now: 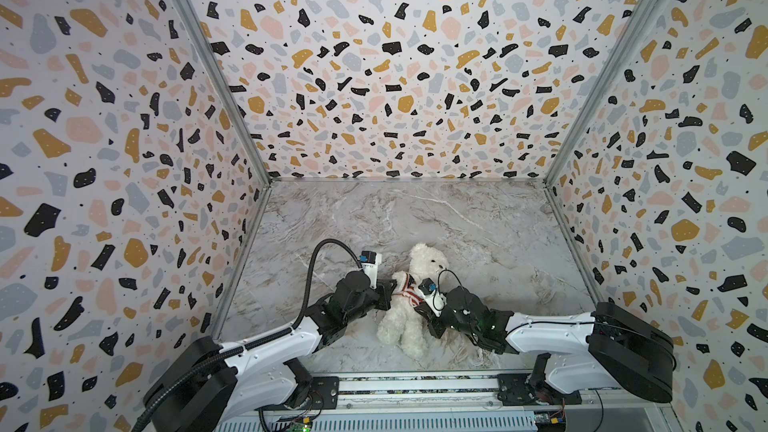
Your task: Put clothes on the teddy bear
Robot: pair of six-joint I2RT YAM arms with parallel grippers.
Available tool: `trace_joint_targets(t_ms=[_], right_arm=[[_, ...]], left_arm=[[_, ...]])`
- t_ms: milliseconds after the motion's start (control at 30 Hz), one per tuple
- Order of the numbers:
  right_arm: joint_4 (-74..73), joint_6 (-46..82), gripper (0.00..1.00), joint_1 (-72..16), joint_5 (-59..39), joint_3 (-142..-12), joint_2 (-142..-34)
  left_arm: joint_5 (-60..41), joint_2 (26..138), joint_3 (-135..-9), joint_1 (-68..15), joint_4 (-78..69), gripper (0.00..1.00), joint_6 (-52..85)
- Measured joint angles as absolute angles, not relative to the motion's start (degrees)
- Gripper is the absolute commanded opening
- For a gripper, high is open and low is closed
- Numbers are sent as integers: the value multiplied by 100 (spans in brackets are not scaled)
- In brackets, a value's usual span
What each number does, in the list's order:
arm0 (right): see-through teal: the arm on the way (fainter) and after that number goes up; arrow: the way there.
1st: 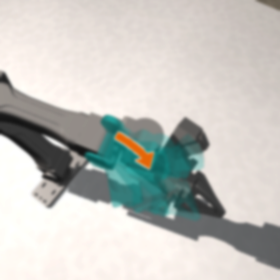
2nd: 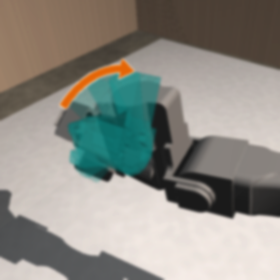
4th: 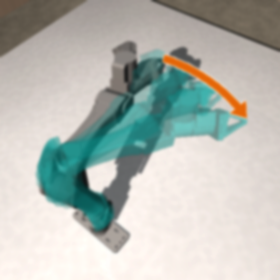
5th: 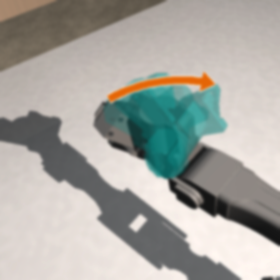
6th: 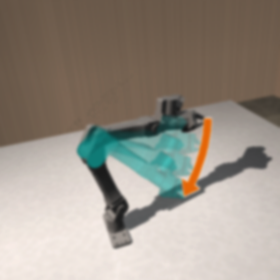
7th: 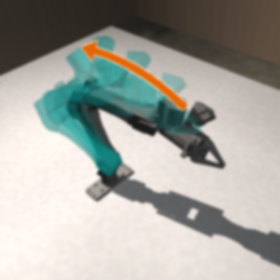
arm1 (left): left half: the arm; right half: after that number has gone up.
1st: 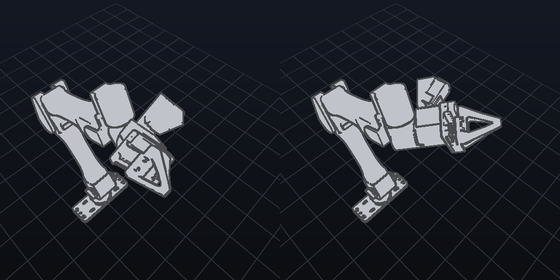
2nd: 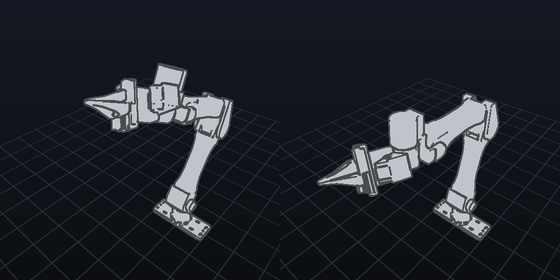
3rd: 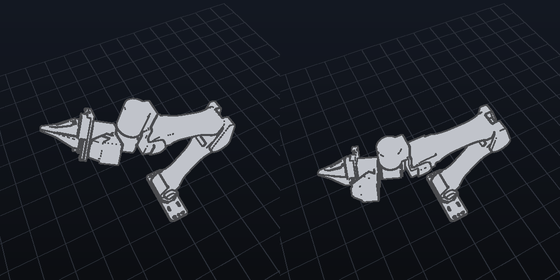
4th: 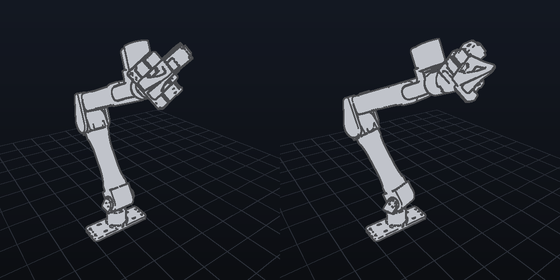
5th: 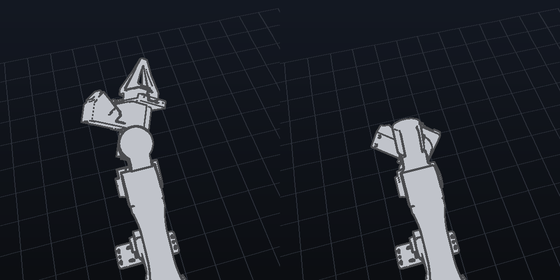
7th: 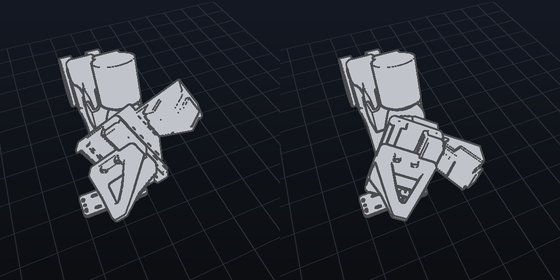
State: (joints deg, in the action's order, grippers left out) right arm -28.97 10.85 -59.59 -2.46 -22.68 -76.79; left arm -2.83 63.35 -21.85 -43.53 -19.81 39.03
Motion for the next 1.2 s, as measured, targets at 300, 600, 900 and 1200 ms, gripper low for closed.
trace_joint_targets(t_ms=[300, 600, 900, 1200], right_arm=[[-2480, 1511, 0, -5979, 84, -2062, -7070], [-2139, 1704, 0, -5898, 307, -2060, -6735], [-1802, 1671, 0, -5708, 375, -2062, -6705], [-1796, 1581, 0, -5688, 386, -2062, -6657]], left_arm=[[-491, 5900, -2300, -3651, -1181, 0, 3699], [-1041, 5695, -2349, -3345, -764, 0, 3535], [-2403, 5356, -2346, -3240, -1072, 0, 3922], [-2018, 5430, -2506, -3223, -495, 52, 3553]])
